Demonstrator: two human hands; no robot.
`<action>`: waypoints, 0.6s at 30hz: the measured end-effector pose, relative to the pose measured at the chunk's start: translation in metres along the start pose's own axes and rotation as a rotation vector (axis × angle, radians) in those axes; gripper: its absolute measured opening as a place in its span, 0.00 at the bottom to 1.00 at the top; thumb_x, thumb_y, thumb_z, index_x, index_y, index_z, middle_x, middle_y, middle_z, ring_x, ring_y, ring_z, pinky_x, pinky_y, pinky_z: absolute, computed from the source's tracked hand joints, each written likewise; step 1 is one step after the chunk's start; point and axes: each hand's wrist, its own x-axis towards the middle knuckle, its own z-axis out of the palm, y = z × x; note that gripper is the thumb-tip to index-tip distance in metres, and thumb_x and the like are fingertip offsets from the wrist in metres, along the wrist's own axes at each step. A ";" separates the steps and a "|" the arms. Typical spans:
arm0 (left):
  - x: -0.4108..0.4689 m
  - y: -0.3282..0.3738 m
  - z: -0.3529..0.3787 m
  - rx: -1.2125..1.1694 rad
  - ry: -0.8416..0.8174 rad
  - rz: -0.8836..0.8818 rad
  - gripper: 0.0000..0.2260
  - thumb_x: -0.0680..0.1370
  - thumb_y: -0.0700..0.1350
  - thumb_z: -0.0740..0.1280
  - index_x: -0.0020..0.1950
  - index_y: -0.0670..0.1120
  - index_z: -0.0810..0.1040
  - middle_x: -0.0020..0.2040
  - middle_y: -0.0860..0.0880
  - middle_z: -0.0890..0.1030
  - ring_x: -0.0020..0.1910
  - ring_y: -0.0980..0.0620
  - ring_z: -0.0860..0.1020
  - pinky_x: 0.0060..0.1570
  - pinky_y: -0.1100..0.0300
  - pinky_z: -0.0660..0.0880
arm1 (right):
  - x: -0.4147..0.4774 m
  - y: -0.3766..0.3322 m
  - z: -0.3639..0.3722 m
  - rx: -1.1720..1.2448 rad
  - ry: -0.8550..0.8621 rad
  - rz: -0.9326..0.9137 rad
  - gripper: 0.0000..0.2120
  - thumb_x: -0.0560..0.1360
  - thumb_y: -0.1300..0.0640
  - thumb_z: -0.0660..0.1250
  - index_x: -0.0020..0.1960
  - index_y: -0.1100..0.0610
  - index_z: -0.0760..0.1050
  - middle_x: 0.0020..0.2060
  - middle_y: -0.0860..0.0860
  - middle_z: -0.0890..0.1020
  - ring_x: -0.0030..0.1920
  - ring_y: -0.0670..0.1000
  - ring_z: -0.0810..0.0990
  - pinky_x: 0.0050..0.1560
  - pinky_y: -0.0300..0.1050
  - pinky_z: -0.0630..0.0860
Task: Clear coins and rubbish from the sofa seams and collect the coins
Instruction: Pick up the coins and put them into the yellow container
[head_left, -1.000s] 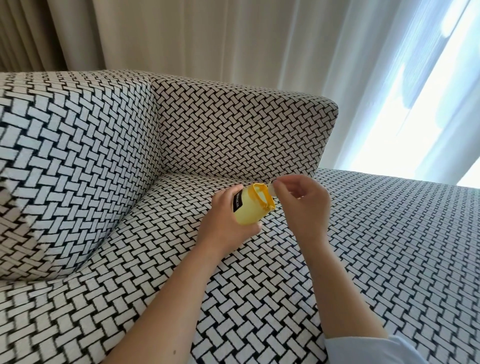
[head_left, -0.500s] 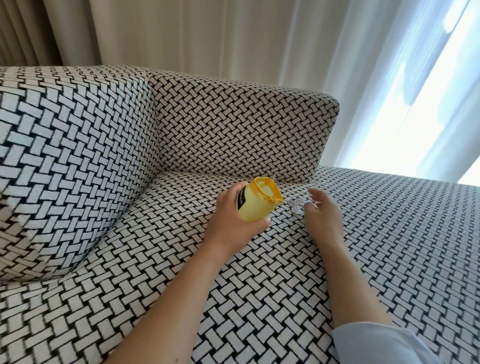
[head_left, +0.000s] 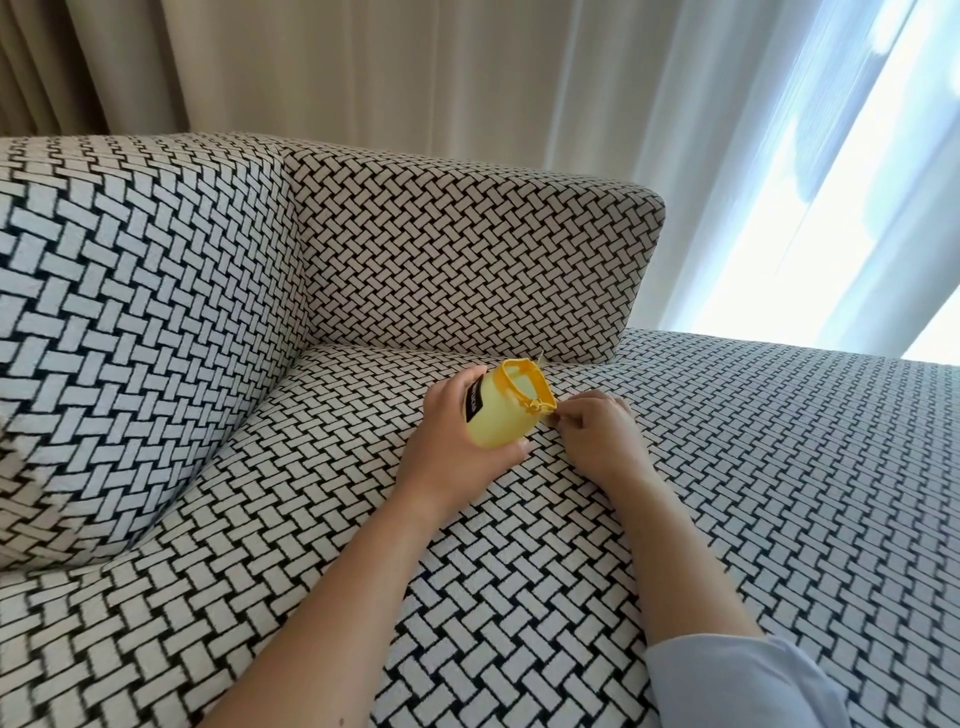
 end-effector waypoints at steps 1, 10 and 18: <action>0.000 0.000 0.000 -0.005 -0.002 0.000 0.37 0.67 0.54 0.77 0.71 0.60 0.62 0.61 0.60 0.63 0.54 0.61 0.69 0.51 0.61 0.72 | -0.001 -0.002 -0.001 0.041 -0.006 -0.007 0.13 0.79 0.59 0.62 0.54 0.48 0.83 0.56 0.44 0.76 0.62 0.50 0.70 0.57 0.41 0.63; 0.003 -0.001 -0.002 -0.056 0.026 -0.020 0.37 0.68 0.52 0.77 0.72 0.59 0.61 0.62 0.60 0.63 0.53 0.64 0.68 0.42 0.71 0.66 | -0.012 -0.009 -0.017 0.302 -0.121 0.000 0.14 0.73 0.64 0.68 0.54 0.51 0.84 0.48 0.45 0.83 0.49 0.44 0.80 0.51 0.39 0.78; 0.002 -0.002 -0.003 -0.060 0.025 -0.014 0.37 0.67 0.54 0.76 0.72 0.60 0.61 0.61 0.60 0.63 0.51 0.69 0.67 0.42 0.69 0.68 | -0.013 -0.007 -0.025 -0.036 -0.072 0.183 0.09 0.69 0.48 0.75 0.45 0.50 0.79 0.46 0.47 0.78 0.46 0.47 0.76 0.44 0.45 0.75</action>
